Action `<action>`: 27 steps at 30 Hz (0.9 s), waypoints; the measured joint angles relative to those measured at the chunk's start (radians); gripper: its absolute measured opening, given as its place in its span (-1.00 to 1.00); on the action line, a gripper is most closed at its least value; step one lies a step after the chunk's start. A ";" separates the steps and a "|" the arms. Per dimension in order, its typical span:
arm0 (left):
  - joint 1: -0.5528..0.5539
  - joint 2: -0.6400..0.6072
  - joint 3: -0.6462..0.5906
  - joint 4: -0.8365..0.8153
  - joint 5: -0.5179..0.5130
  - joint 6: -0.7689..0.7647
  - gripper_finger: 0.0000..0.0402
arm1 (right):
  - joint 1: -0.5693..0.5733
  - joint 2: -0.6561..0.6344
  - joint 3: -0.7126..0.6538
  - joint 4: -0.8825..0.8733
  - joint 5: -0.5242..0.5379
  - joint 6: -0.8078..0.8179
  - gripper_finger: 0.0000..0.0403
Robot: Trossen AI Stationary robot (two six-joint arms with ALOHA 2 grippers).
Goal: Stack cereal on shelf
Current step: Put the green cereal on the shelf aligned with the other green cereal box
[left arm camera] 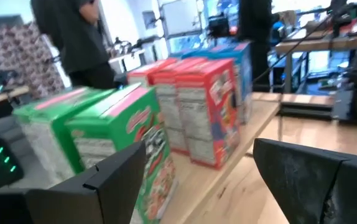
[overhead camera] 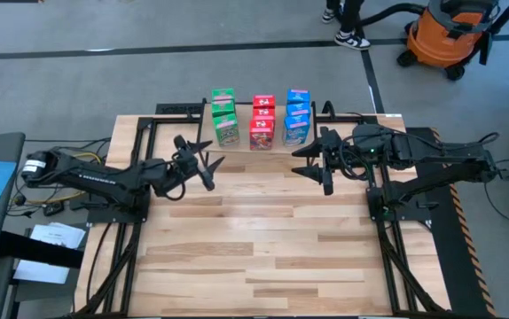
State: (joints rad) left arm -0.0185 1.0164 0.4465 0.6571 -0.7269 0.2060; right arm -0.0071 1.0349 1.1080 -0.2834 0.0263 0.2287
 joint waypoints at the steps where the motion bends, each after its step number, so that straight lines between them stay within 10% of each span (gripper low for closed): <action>1: 0.014 0.000 0.000 -0.011 0.006 -0.013 0.44 | 0.000 0.000 0.000 0.000 0.000 0.000 0.32; 27: 0.192 0.027 -0.001 -0.056 0.259 -0.144 0.44 | -0.008 0.000 0.000 0.001 0.001 -0.001 0.32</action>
State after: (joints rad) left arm 0.1730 1.0438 0.4453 0.6013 -0.4682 0.0618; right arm -0.0151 1.0351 1.1080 -0.2829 0.0269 0.2273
